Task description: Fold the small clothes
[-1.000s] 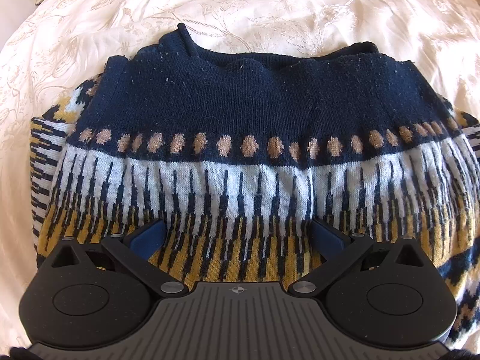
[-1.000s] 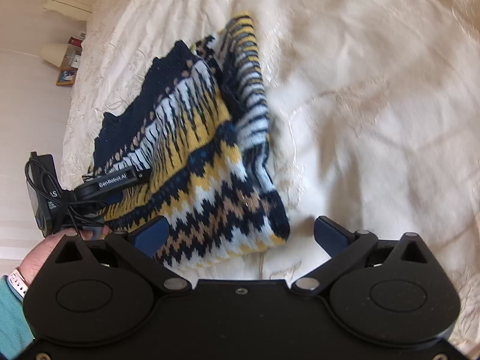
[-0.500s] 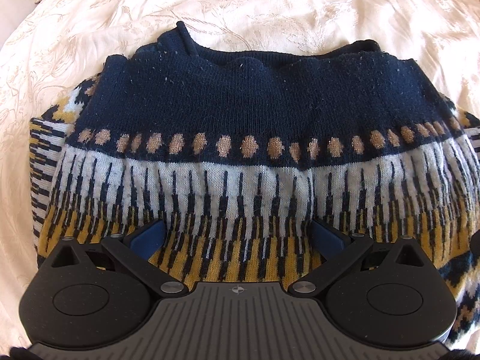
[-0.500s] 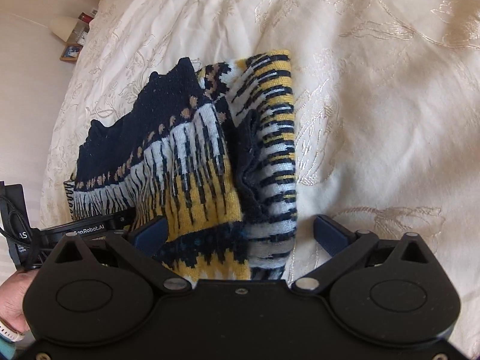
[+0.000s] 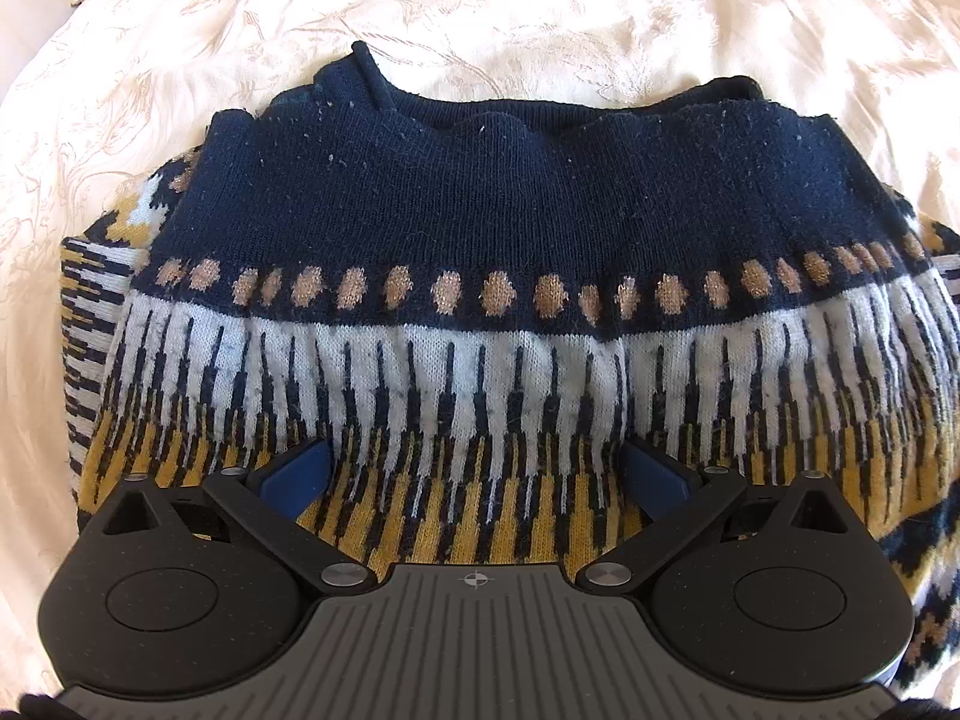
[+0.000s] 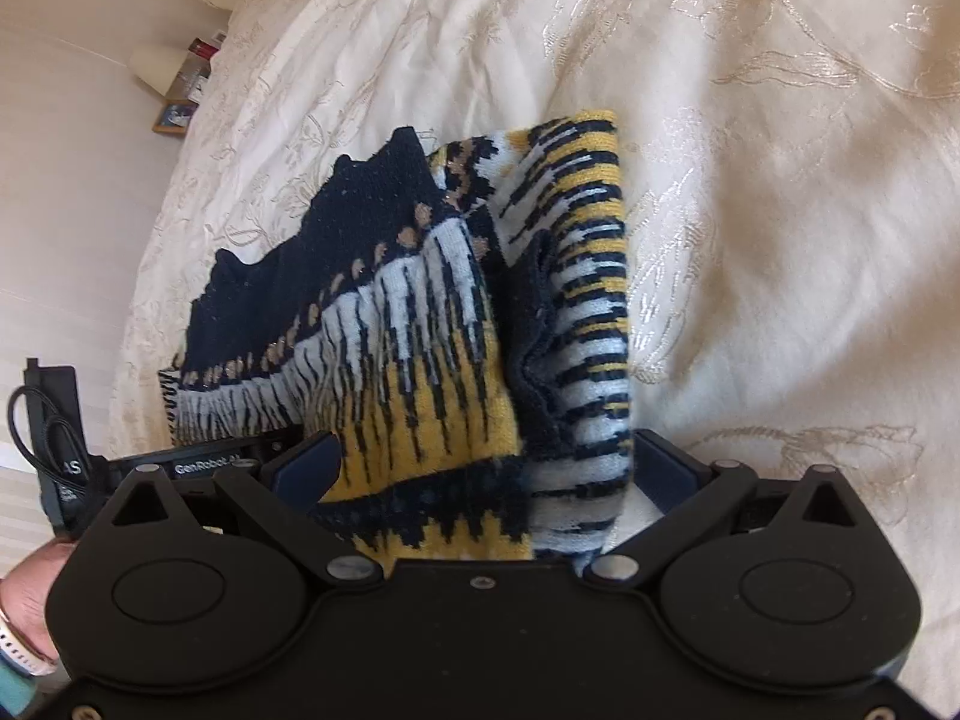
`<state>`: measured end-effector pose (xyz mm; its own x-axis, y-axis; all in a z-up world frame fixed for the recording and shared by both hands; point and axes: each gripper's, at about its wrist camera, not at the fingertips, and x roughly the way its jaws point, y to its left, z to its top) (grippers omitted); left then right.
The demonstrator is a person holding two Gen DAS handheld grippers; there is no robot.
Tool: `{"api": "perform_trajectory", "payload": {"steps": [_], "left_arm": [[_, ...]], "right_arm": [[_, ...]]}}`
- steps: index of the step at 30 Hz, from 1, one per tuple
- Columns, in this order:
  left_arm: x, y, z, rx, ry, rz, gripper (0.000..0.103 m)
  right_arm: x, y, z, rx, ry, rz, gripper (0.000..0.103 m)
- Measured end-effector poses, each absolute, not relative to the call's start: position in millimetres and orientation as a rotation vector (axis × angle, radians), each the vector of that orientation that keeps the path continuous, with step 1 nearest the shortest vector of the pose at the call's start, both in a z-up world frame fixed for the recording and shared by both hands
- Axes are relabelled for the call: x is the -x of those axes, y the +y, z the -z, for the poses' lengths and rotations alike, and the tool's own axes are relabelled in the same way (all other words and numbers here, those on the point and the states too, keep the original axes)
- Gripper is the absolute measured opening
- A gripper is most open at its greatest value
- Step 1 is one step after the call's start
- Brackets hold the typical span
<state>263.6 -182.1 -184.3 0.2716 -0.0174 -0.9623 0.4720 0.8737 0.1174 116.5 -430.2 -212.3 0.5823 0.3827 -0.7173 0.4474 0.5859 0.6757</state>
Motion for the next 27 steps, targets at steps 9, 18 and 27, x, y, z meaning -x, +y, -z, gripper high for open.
{"api": "perform_trajectory", "payload": {"steps": [9, 18, 27], "left_arm": [[-263, -183, 184, -0.429, 1.265, 0.337, 0.103], [-266, -176, 175, -0.411, 1.271, 0.355, 0.103], [-235, -119, 123, -0.334, 1.181, 0.363, 0.1]], "right_arm": [[-115, -439, 227, -1.069, 1.006, 0.002, 0.039], [-116, -430, 229, -1.031, 1.026, 0.032, 0.034], [-125, -411, 194, -0.842, 1.053, 0.084, 0.033]]}}
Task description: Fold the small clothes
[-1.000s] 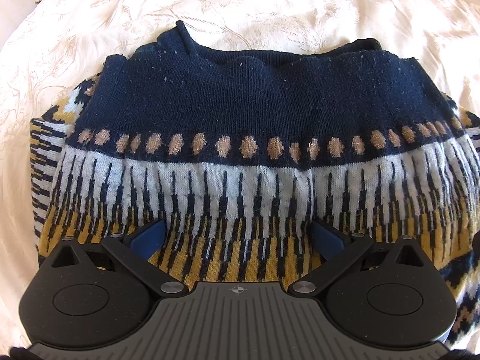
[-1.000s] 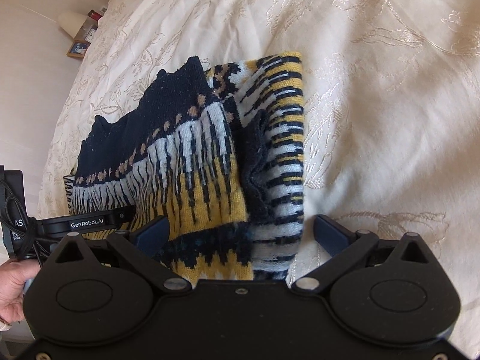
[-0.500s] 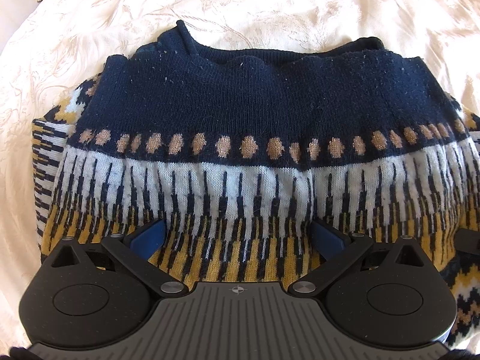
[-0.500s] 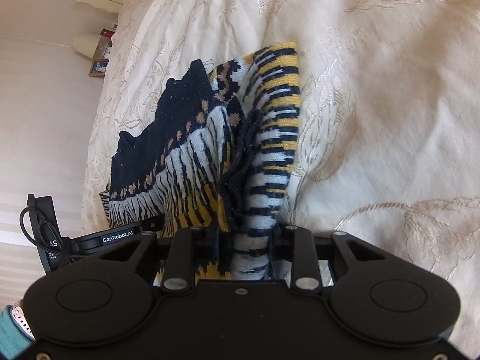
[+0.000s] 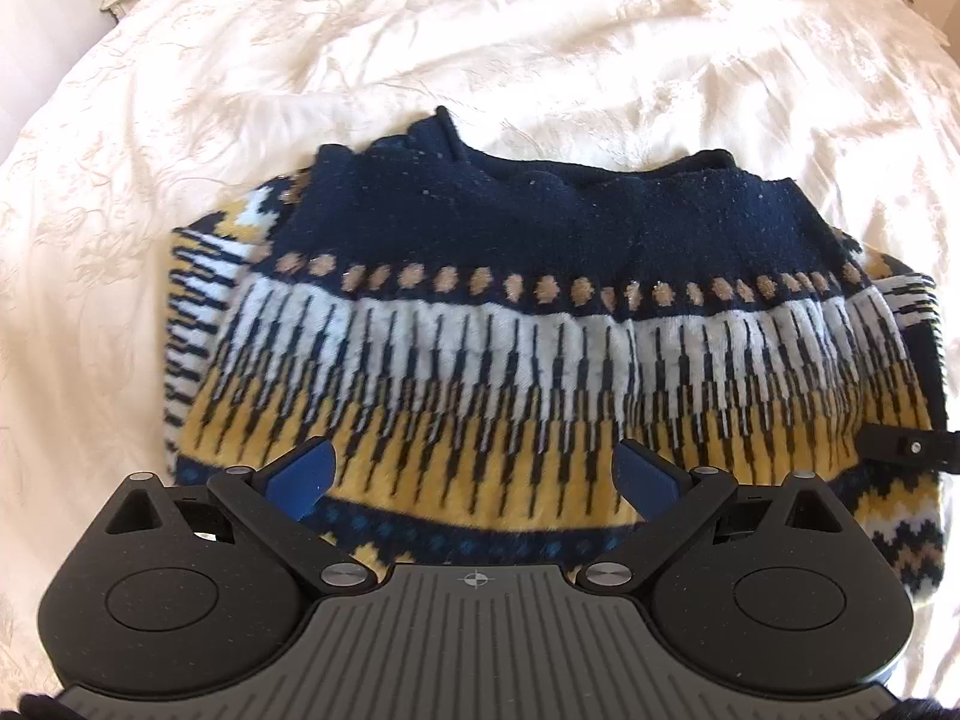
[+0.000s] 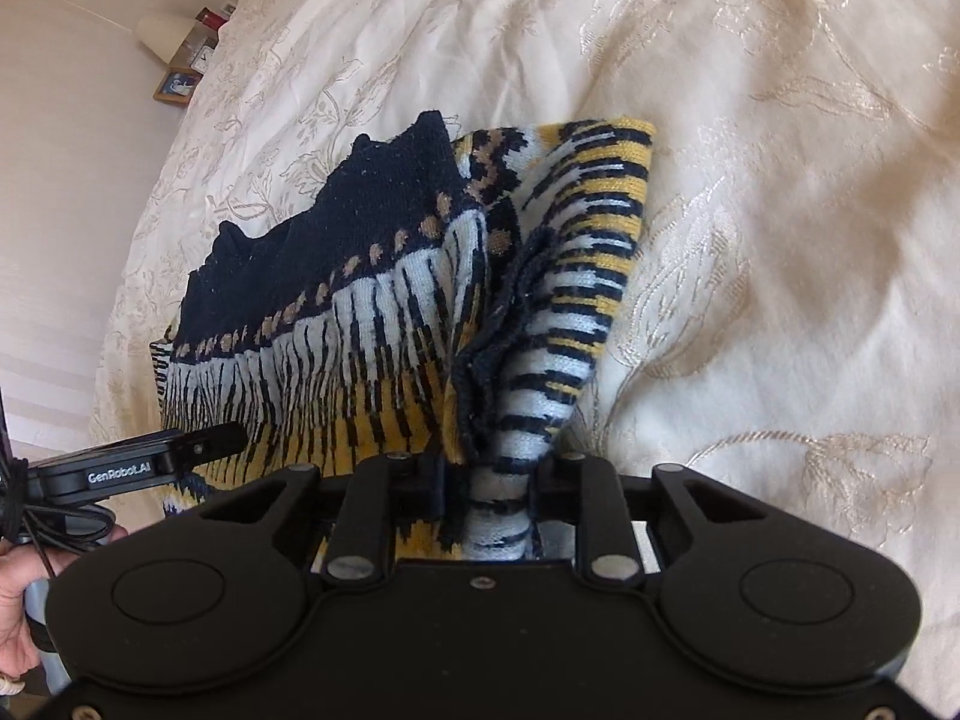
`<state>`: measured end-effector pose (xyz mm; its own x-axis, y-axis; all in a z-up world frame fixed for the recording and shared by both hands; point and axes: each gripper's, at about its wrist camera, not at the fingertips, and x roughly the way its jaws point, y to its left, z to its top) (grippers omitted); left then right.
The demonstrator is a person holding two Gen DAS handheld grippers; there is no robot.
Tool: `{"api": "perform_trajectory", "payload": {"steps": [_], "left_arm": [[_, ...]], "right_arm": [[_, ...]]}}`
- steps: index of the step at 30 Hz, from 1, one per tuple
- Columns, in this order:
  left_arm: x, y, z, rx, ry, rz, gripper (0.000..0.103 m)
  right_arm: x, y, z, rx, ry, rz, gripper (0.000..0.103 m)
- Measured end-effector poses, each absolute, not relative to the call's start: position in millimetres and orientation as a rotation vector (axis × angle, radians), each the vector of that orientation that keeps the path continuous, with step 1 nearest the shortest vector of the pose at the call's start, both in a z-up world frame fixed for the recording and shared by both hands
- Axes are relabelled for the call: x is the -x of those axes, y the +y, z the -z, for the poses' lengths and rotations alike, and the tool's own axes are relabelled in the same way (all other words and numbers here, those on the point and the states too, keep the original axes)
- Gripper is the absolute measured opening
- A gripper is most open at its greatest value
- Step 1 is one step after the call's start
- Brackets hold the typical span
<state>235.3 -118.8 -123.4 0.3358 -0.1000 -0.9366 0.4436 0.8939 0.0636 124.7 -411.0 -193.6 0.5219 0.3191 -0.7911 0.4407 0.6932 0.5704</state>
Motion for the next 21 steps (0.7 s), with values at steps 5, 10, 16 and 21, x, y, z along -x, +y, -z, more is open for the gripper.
{"api": "perform_trajectory", "payload": {"steps": [5, 10, 16, 21], "left_arm": [[-221, -69, 104, -0.316, 1.162, 0.388, 0.1], [-213, -31, 90, -0.297, 1.134, 0.415, 0.1], [-216, 12, 83, -0.216, 1.15, 0.443, 0.1], [-220, 46, 82, -0.195, 1.154, 0.462, 0.1]], "right_arm": [[-126, -400, 172, -0.809, 1.049, 0.134, 0.033], [-135, -376, 136, -0.75, 1.026, 0.172, 0.032], [-172, -321, 89, -0.664, 0.993, 0.128, 0.031], [-217, -264, 68, -0.61, 0.991, 0.057, 0.031]]}}
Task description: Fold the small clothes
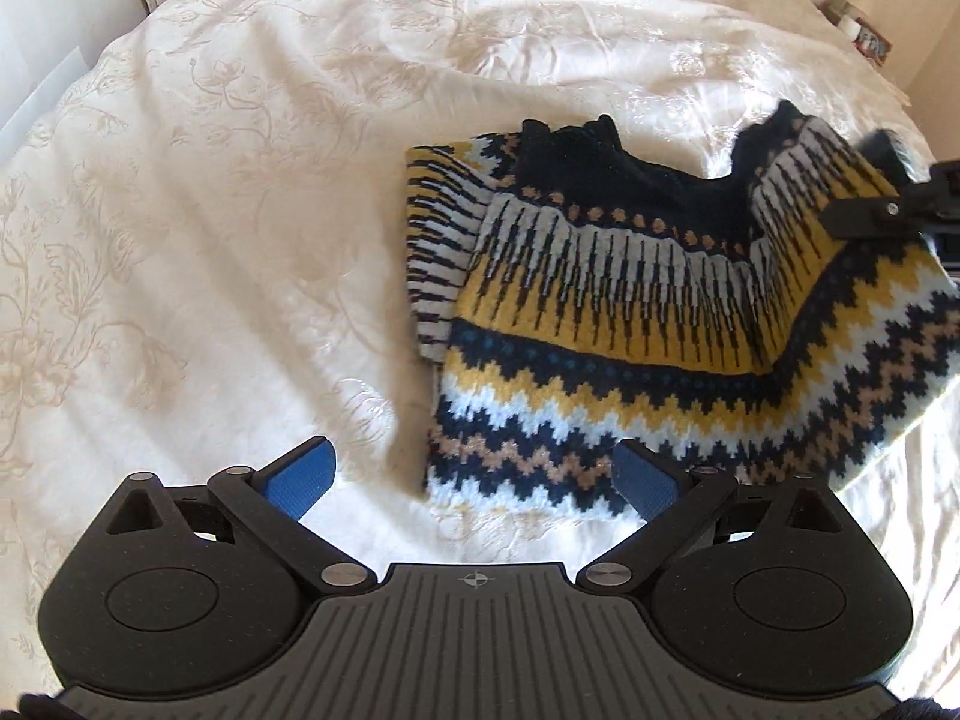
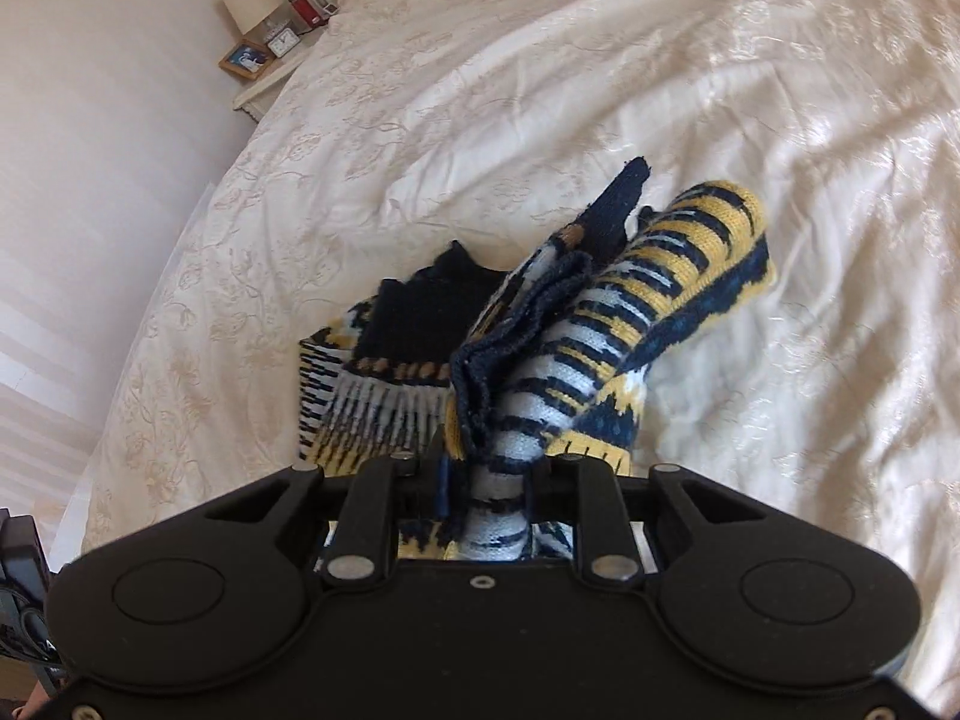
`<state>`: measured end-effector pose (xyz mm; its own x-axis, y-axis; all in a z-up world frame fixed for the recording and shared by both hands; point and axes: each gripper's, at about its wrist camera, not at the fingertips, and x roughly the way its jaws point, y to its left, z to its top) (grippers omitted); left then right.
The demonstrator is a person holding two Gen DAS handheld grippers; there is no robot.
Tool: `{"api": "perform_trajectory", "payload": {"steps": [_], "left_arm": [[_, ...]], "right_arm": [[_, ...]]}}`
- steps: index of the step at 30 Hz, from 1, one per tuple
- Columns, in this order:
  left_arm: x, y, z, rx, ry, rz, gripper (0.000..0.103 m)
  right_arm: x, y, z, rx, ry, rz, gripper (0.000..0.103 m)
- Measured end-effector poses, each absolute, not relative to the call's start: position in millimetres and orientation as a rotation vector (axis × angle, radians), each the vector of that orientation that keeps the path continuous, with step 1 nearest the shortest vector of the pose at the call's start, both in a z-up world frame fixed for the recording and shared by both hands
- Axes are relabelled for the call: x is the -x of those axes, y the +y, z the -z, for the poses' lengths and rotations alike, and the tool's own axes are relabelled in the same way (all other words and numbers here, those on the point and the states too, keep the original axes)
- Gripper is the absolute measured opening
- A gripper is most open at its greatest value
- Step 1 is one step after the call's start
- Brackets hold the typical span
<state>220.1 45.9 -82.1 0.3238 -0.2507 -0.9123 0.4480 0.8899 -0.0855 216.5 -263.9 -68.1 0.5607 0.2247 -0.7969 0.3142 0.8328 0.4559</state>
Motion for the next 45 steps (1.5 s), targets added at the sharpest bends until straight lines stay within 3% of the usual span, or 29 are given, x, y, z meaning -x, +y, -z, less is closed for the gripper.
{"api": "perform_trajectory", "payload": {"steps": [15, 18, 20, 30, 37, 42, 45], "left_arm": [[-241, 117, 104, -0.14, 1.25, 0.427, 0.1], [-244, 120, 110, -0.116, 1.277, 0.428, 0.1], [-245, 120, 112, -0.107, 1.29, 0.437, 0.1], [-259, 99, 85, -0.146, 1.222, 0.517, 0.1], [-279, 40, 61, -0.179, 1.111, 0.615, 0.1], [-283, -10, 69, -0.23, 1.047, 0.655, 0.1], [-286, -29, 85, -0.275, 1.047, 0.648, 0.1]], "right_arm": [[-316, -138, 123, -0.427, 1.173, 0.016, 0.03], [-322, -122, 128, -0.357, 1.209, -0.02, 0.034], [-320, -118, 128, -0.368, 1.183, -0.076, 0.045], [-278, -163, 100, -0.559, 1.014, -0.01, 0.046], [-238, -201, 109, -0.545, 0.997, 0.213, 0.046], [-220, -213, 118, -0.537, 0.978, 0.31, 0.07], [-216, -216, 120, -0.537, 0.968, 0.326, 0.09]]}}
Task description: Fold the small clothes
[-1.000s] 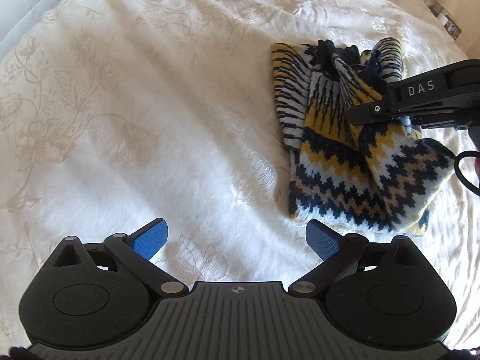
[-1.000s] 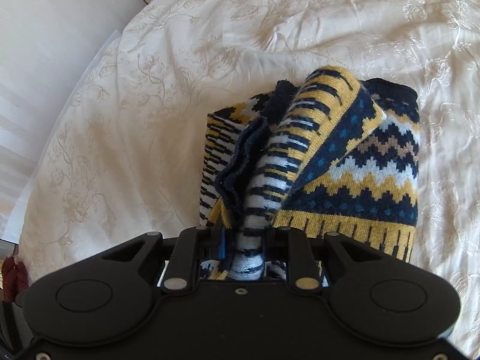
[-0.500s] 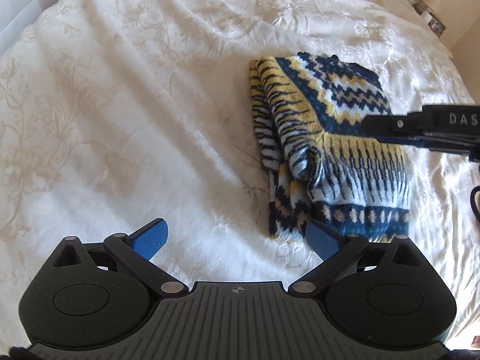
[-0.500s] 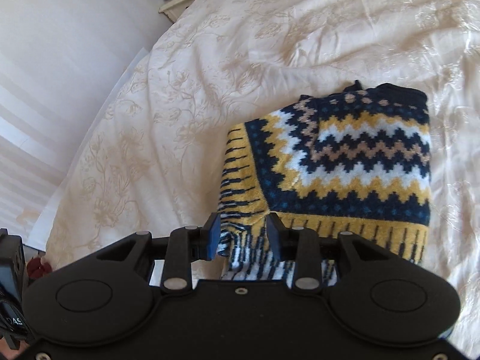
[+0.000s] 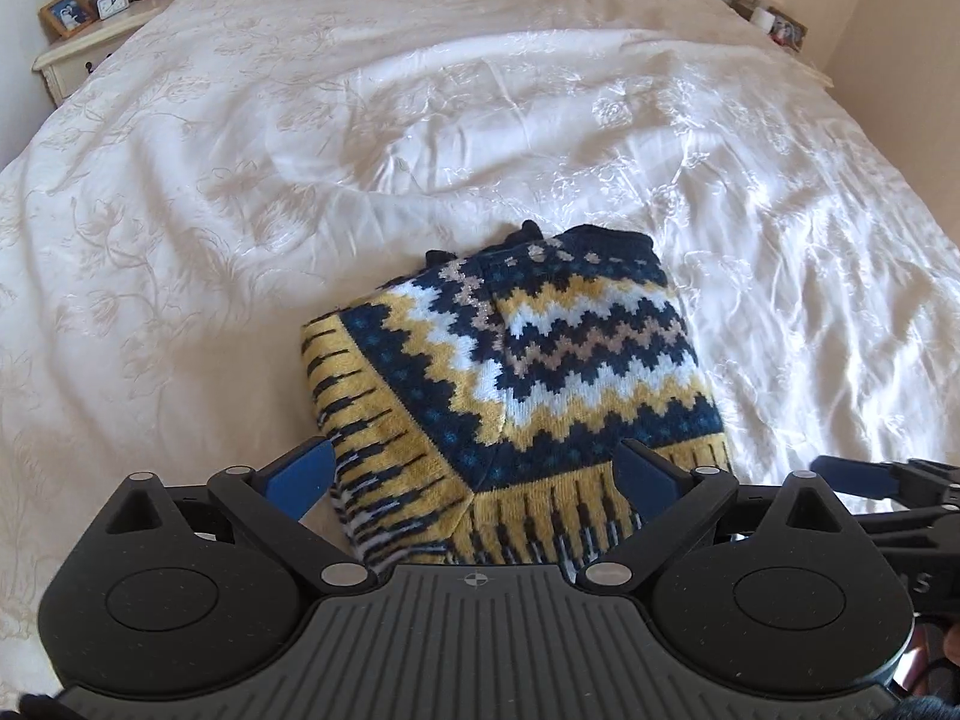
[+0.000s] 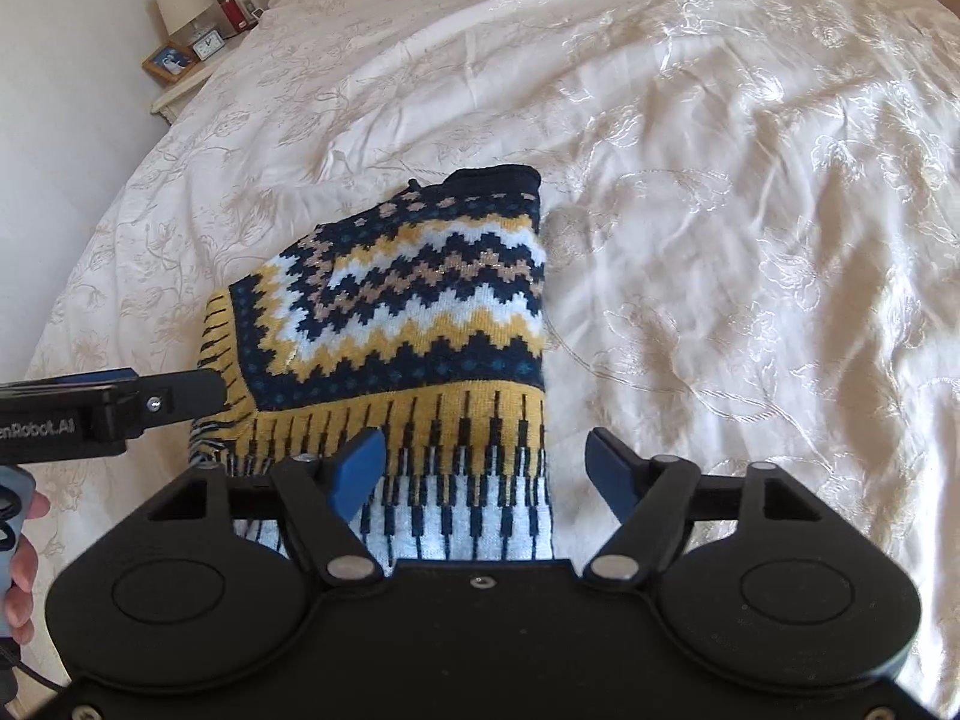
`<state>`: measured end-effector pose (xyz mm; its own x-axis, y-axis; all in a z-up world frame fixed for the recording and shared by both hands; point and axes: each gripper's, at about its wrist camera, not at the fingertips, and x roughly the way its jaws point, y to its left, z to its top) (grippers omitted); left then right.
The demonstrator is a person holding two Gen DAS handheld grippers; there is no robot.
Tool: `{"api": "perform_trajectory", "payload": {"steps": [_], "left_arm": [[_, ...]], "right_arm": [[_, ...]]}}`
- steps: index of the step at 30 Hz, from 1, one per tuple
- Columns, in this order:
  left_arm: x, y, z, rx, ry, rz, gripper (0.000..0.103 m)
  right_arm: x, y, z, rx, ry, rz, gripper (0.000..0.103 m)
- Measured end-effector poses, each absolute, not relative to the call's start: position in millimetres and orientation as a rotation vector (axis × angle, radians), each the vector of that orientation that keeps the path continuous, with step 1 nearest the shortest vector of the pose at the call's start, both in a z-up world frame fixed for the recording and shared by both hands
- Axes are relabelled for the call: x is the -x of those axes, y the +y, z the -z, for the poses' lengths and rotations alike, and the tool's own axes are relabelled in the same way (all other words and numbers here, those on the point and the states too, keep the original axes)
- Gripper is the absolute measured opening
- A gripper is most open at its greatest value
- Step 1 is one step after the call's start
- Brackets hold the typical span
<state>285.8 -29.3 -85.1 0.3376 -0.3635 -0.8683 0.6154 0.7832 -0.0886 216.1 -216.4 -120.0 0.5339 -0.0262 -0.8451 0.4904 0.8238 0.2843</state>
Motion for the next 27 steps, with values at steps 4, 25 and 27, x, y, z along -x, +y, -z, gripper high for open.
{"api": "perform_trajectory", "payload": {"steps": [4, 25, 27], "left_arm": [[-293, -34, 110, -0.323, 1.088, 0.611, 0.1], [-314, -3, 151, -0.35, 1.183, 0.539, 0.103], [-314, -4, 151, -0.35, 1.186, 0.535, 0.103]], "right_arm": [[-218, -221, 122, -0.55, 0.953, 0.325, 0.103], [-319, -262, 189, -0.509, 1.121, 0.42, 0.103], [-326, -260, 193, -0.5, 1.133, 0.42, 0.103]]}}
